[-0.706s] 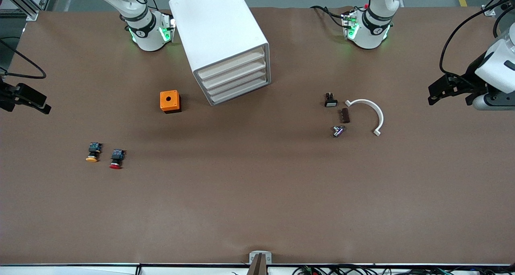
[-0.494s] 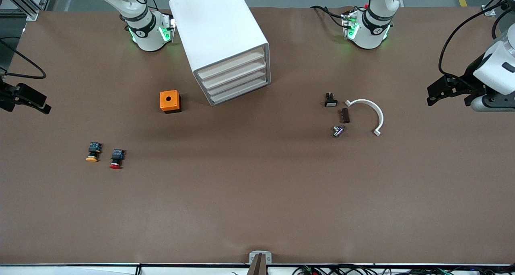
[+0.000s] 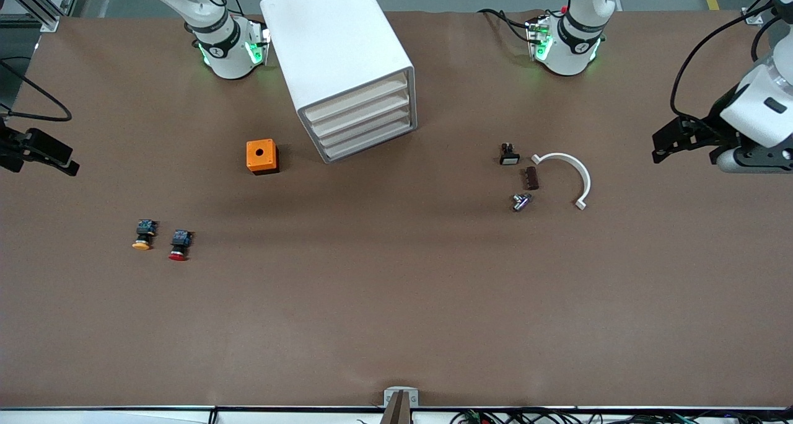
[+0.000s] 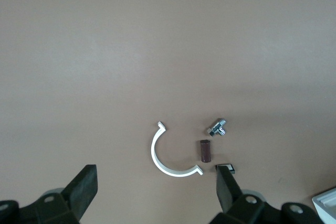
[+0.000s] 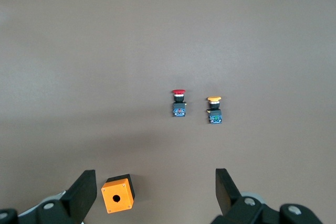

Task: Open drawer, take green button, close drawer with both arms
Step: 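Move the left gripper toward the white drawer cabinet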

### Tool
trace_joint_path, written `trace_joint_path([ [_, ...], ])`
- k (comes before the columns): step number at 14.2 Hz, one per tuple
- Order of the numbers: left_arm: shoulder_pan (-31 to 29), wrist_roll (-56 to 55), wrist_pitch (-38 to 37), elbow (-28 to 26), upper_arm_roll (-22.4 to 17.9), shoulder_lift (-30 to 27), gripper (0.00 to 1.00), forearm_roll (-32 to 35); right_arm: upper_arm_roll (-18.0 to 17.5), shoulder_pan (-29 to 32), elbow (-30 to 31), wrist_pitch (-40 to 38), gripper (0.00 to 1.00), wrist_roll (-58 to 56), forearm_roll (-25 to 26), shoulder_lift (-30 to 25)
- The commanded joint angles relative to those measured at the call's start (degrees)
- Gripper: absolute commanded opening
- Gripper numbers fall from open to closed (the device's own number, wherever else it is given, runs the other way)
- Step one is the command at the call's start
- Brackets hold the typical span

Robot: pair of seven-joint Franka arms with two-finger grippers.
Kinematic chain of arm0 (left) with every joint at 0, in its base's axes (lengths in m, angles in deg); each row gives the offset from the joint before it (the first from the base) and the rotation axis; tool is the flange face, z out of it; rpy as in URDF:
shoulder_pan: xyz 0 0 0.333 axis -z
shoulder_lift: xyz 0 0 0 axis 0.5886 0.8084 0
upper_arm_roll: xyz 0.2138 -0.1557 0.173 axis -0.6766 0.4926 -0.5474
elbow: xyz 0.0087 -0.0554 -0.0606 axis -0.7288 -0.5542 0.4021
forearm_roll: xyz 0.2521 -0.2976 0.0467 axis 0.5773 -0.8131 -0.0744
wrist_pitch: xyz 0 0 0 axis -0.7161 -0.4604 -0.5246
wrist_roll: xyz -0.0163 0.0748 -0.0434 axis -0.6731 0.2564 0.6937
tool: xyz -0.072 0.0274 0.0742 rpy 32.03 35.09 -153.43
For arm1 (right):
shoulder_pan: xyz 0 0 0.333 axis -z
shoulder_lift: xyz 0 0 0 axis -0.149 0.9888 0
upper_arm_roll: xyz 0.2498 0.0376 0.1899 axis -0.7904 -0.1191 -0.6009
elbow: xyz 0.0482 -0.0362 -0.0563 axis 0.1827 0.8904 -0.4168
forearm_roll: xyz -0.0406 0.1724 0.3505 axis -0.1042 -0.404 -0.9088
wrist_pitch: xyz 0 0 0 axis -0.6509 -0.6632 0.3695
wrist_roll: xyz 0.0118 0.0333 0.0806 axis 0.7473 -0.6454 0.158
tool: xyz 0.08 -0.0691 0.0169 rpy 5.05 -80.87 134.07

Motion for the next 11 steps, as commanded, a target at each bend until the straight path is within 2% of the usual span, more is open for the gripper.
trace_joint_path([
  [1, 1.67, 1.14, -1.61, 0.37, 1.82, 2.49, 1.0, -0.67, -0.08, -0.17, -0.26, 0.05, 1.0, 0.42, 0.2, -0.15],
  [5, 2.38, 1.49, -4.16, 0.37, 7.44, 7.59, 1.0, -3.11, -0.08, -0.17, -0.26, -0.04, 1.0, 0.51, 0.2, -0.15],
  [11, 2.38, 2.72, -2.86, -1.56, 8.86, 16.2, 1.0, -22.87, -0.08, 0.01, -0.26, 0.05, 1.0, 0.51, 0.03, -0.15],
])
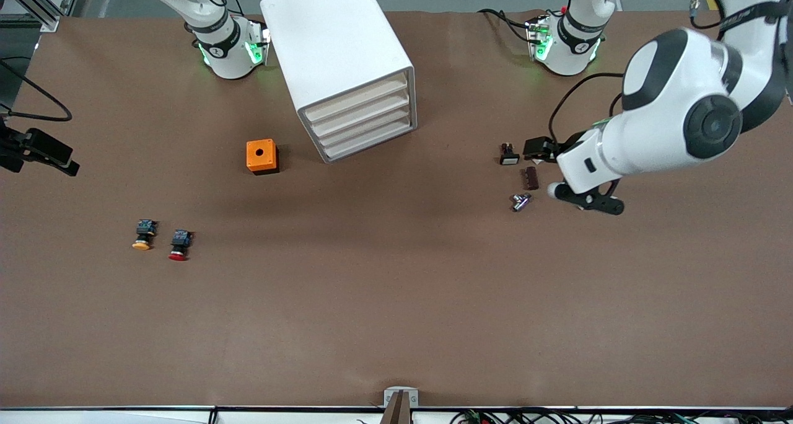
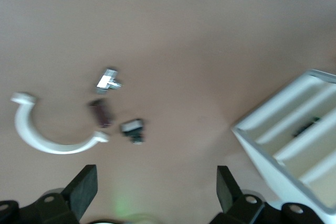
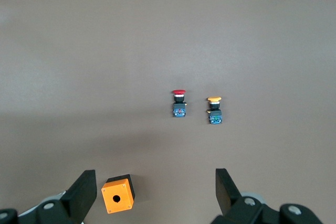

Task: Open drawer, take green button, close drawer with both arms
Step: 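Move the left gripper toward the white drawer cabinet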

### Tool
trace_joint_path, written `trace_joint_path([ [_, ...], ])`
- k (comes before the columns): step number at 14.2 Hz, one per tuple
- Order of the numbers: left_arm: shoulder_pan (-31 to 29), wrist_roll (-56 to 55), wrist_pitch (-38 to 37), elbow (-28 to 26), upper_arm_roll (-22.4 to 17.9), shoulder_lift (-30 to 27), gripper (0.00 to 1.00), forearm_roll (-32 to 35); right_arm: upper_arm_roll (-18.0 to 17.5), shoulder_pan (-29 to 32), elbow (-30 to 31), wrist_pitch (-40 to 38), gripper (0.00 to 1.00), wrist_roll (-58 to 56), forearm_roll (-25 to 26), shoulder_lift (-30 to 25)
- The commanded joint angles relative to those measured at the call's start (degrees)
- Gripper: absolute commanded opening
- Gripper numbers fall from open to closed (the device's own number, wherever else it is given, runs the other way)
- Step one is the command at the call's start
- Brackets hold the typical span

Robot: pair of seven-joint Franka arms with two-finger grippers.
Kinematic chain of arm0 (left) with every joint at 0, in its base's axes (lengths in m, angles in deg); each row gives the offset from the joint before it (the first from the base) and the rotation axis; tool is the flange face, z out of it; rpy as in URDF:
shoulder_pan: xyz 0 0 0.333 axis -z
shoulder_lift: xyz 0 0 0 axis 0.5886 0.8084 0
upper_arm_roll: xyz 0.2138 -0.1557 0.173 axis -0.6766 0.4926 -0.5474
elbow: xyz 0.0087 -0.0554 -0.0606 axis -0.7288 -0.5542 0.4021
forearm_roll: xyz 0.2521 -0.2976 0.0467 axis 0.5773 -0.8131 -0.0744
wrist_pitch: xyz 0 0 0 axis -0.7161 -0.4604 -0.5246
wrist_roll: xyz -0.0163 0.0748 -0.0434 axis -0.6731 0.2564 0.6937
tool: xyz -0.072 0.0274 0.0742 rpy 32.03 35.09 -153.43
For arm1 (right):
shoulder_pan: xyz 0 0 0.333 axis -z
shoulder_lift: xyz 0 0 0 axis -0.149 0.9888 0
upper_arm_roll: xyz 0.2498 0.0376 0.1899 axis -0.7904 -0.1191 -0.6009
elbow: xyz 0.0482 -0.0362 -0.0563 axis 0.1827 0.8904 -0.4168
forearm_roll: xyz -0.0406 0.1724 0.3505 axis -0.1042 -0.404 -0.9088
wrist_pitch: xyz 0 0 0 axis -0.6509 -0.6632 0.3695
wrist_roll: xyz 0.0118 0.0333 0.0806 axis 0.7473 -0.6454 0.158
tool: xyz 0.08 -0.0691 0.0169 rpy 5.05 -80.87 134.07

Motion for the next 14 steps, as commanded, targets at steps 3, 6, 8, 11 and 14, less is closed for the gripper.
trace_joint_path([
  [3, 0.37, 7.77, 6.72, -5.27, 0.65, 4.78, 1.0, -14.61, -0.07, 0.19, -0.23, -0.09, 1.0, 0.51, 0.03, -0.24],
  [6, 0.46, 20.23, 11.64, -7.39, 1.62, 10.83, 1.0, -23.66, -0.07, 0.1, -0.23, -0.01, 1.0, 0.51, 0.2, -0.15],
  [8, 0.72, 27.88, 15.78, -10.81, 1.79, 13.82, 1.0, -31.13, 0.02, 0.28, -0.23, -0.09, 1.0, 0.51, 0.12, -0.24],
  [11, 2.39, 39.83, 20.53, -14.42, 3.63, 18.65, 1.0, -40.55, 0.02, 0.19, -0.23, -0.01, 1.0, 0.51, 0.2, -0.24],
  [14, 6.59, 47.76, 24.58, -16.36, 4.08, 21.56, 1.0, -49.94, 0.02, 0.19, -0.23, -0.01, 1.0, 0.51, 0.29, -0.24],
])
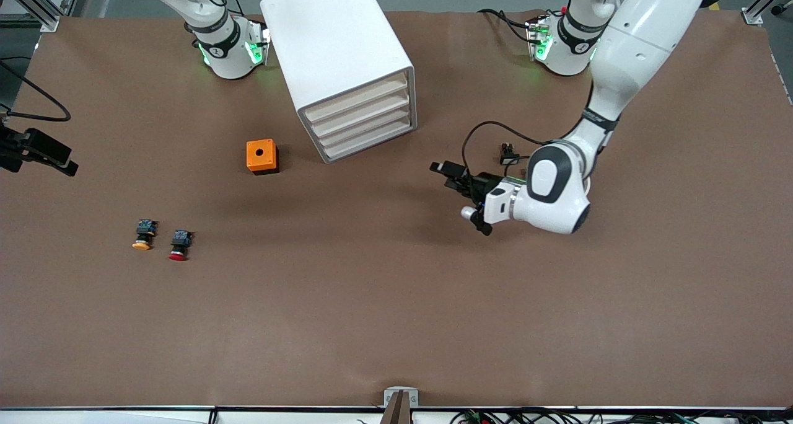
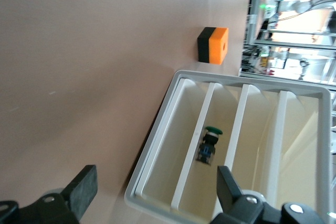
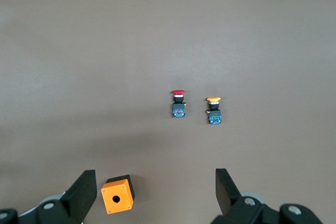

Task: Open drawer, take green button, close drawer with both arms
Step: 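Grasp the drawer handle with the left gripper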

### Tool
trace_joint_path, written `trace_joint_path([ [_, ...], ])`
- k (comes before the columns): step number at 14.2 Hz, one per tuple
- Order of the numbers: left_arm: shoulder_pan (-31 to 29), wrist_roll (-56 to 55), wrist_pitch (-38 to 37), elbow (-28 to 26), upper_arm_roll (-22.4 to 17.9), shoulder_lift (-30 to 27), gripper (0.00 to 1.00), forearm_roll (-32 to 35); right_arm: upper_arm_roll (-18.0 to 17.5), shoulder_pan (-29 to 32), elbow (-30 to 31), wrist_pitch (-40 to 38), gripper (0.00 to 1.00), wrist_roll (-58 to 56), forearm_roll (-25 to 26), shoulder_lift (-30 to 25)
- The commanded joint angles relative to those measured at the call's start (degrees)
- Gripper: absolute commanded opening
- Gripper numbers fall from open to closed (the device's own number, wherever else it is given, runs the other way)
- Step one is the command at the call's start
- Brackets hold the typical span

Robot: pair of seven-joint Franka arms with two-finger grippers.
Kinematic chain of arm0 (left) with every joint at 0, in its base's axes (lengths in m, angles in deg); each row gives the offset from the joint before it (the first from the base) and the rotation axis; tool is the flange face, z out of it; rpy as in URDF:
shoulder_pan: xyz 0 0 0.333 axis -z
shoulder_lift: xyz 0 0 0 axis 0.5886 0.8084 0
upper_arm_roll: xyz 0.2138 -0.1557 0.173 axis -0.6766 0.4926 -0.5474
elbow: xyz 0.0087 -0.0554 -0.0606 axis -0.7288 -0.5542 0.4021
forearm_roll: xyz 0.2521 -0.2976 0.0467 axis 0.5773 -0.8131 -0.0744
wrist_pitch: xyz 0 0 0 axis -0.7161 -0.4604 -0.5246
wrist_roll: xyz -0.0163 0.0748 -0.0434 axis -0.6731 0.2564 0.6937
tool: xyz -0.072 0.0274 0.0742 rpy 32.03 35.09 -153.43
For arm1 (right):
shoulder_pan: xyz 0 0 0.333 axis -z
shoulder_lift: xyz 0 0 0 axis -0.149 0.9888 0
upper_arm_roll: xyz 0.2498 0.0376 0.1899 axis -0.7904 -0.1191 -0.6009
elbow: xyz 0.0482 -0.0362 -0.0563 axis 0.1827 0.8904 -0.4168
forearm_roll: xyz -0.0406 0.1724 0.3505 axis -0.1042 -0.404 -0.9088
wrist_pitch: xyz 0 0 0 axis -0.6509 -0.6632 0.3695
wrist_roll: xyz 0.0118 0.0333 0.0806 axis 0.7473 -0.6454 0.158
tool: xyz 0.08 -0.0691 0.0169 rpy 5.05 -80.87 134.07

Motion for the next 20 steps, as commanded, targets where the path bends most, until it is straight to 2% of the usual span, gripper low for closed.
trace_joint_path([
  [1, 4.02, 6.36, 2.37, -1.22, 0.29, 1.57, 1.0, -8.21, -0.13, 0.16, -0.2, -0.02, 1.0, 0.5, 0.29, -0.15],
  [3, 6.4, 9.62, 2.46, -1.22, 0.29, 2.11, 1.0, -12.18, -0.13, 0.16, -0.2, -0.02, 1.0, 0.5, 0.38, -0.24],
  [5, 8.95, 11.82, 2.72, -1.22, 0.2, 2.9, 0.88, -14.56, -0.13, 0.16, -0.2, -0.02, 1.0, 0.5, 0.38, -0.24],
  [8, 11.15, 18.22, 4.92, -1.22, 0.2, 4.92, 0.77, -16.84, -0.13, 0.25, -0.2, -0.02, 1.0, 0.5, 0.29, -0.24],
  [11, 12.56, 19.48, 5.27, -1.83, 0.2, 4.92, 0.64, -18.0, -0.13, 0.34, -0.2, 0.06, 1.0, 0.5, 0.38, -0.24],
  [12, 13.26, 19.48, 5.27, -2.01, 0.2, 4.92, 0.54, -18.78, -0.13, 0.34, -0.29, 0.06, 1.0, 0.5, 0.38, -0.24],
  [13, 14.05, 19.48, 5.27, -2.27, 0.2, 4.92, 0.5, -19.83, -0.13, 0.34, -0.29, -0.02, 1.0, 0.5, 0.38, -0.24],
  [20, 17.48, 19.56, 5.36, -2.8, 0.2, 6.15, 0.51, -25.64, -0.05, 0.34, -0.46, -0.02, 1.0, 0.5, 0.46, -0.24],
])
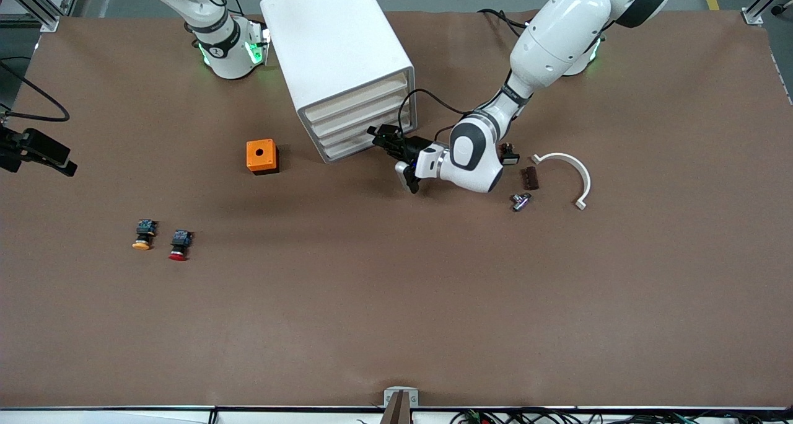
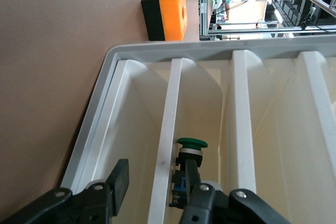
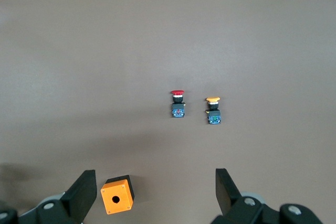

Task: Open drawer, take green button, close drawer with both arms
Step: 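Grasp the drawer handle with the left gripper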

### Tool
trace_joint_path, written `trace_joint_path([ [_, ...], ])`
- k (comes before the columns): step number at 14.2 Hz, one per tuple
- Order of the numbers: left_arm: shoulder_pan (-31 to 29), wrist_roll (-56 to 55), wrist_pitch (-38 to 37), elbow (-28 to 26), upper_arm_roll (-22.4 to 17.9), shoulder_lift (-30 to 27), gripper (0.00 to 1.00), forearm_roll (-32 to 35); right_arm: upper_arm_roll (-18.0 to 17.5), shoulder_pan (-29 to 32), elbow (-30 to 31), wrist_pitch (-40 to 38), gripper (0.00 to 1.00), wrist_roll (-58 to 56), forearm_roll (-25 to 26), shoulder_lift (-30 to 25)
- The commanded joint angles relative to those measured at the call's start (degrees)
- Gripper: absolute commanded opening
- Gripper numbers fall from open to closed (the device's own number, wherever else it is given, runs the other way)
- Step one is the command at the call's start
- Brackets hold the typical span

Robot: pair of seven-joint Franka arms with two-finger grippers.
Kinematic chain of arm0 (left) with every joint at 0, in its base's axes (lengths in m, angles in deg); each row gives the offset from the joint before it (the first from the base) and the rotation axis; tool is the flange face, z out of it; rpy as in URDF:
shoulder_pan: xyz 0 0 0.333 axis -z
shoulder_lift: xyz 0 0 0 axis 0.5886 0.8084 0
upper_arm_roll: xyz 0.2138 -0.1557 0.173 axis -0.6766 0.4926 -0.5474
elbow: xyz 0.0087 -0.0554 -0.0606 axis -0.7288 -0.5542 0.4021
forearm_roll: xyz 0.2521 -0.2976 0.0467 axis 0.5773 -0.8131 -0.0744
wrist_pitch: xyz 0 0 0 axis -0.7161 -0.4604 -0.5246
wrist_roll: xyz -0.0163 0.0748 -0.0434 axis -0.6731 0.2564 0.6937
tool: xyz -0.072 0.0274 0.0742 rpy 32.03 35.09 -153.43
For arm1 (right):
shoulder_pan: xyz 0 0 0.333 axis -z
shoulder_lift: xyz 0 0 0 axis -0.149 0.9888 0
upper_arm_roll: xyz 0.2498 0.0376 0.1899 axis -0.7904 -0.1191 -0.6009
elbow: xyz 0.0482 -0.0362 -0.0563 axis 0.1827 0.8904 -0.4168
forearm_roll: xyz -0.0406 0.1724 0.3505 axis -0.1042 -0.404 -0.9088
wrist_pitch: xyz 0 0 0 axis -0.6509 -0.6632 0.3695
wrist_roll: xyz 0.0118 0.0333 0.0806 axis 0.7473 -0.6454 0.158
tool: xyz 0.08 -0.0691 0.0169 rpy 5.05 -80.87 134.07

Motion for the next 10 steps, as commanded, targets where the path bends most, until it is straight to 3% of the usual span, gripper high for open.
trace_joint_path([
  [1, 0.87, 1.43, 0.55, -0.55, -0.07, 0.32, 0.51, -2.99, -0.21, 0.32, -0.54, -0.07, 1.0, 0.5, 0.47, -0.24],
  [6, 3.59, 1.43, 0.64, -0.81, -0.07, 0.32, 0.5, -7.65, -0.21, 0.24, -0.54, 0.01, 1.0, 0.5, 0.29, -0.15],
  [10, 3.68, 1.43, 0.64, -0.81, -0.07, 0.49, 0.3, -7.83, -0.21, 0.24, -0.46, 0.01, 1.0, 0.5, 0.38, -0.15],
])
